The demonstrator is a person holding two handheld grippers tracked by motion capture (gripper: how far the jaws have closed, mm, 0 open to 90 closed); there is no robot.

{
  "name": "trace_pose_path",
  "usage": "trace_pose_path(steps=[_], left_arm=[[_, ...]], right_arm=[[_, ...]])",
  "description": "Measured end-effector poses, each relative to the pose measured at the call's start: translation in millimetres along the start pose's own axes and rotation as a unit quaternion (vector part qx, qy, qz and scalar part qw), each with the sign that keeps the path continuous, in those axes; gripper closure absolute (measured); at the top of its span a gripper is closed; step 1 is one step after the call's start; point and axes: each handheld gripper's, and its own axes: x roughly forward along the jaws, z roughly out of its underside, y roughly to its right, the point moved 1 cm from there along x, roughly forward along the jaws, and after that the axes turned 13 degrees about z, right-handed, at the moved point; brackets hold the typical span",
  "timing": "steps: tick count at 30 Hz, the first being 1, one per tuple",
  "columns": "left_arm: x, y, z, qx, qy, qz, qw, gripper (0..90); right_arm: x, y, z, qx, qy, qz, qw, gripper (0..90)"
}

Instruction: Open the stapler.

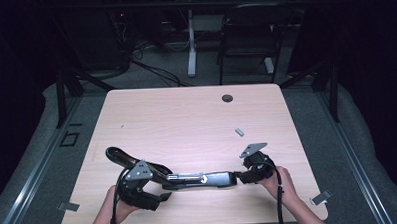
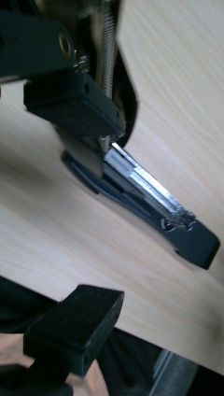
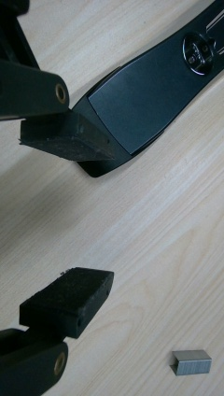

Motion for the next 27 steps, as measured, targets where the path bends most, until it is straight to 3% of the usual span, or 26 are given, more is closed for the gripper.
trace_pose_path(steps=[5,10,14,16,18,21,27], left_arm=[[-5.6,5.1,7.7,0.01,-0.005,0.007,0.9999,15.1],[-12.3,1.8,16.1,-0.003,-0.009,0.012,0.9999,14.6],[-15.5,-2.5,22.7,-0.02,-0.017,0.017,0.9995,11.1],[-16.0,-5.4,26.0,-0.031,-0.026,0.014,0.9991,7.8],[-16.1,-8.2,28.9,-0.043,-0.032,0.013,0.9985,4.1],[-15.5,-13.0,32.4,-0.06,-0.042,0.012,0.9972,0.0],[-15.4,-24.6,39.2,-0.097,-0.049,-0.001,0.9941,0.0]], right_arm=[[1.4,4.3,0.0,0.012,-0.007,0.007,0.9999,26.8],[1.8,8.9,-0.2,0.014,-0.021,0.019,0.9995,25.9],[0.5,12.4,-1.6,0.016,-0.03,0.021,0.9992,23.5],[1.6,13.1,-1.5,0.032,-0.028,0.011,0.999,18.8],[1.0,16.7,-2.2,0.032,-0.05,0.0,0.9982,14.1],[2.9,19.2,-0.7,0.038,-0.063,-0.016,0.9971,9.5],[4.2,23.2,-0.2,0.035,-0.084,-0.027,0.9955,0.0]])
